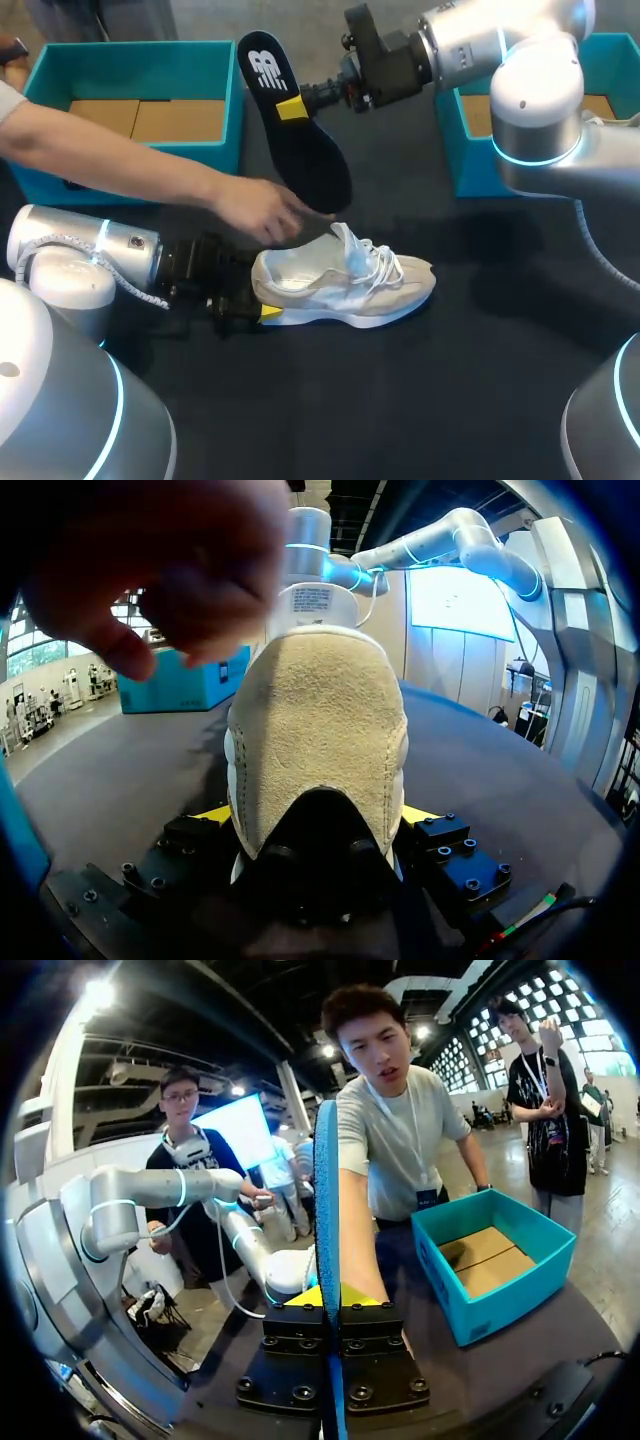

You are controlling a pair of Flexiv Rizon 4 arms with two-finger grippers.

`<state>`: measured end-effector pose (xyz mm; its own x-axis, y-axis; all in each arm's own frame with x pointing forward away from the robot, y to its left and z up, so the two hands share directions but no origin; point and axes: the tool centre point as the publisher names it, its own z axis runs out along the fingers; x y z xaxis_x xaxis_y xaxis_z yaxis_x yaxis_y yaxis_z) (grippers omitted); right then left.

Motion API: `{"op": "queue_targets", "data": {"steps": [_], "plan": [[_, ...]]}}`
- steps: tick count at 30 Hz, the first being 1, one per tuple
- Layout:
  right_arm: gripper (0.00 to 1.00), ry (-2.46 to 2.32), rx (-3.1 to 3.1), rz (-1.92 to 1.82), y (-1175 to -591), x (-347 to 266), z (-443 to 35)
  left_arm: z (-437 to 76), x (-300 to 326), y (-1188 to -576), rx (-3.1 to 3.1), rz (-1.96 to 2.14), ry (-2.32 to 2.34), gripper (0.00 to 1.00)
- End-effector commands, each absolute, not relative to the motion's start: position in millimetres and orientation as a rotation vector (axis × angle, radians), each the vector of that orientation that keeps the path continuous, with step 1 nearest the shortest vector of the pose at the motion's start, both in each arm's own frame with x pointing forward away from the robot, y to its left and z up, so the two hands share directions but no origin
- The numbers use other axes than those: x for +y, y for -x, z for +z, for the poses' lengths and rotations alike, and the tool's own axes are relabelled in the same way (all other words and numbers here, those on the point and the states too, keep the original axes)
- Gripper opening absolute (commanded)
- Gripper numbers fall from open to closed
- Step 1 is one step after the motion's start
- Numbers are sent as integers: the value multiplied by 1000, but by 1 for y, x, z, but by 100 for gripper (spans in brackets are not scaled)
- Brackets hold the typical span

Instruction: Take the shoe out of the shoebox, open the shoe tongue, remove and reinsert the insole, then place the shoe into the shoebox

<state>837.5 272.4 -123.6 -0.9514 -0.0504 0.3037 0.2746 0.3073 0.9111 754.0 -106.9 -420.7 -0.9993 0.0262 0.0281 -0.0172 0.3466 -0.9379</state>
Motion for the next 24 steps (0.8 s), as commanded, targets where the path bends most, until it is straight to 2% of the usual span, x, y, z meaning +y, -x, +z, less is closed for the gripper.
{"op": "queue_targets", "data": {"steps": [1,8,24], "plan": [[0,204,-2303,-1689,-838,274,-124,-423,-107,-752,-2548,1776,8,0],[0,204,-2303,-1689,-838,274,-124,-423,-107,-752,-2548,1776,8,0],[0,344,-2263,-1553,-820,252,-84,-423,-107,-752,-2548,1776,8,0]]}}
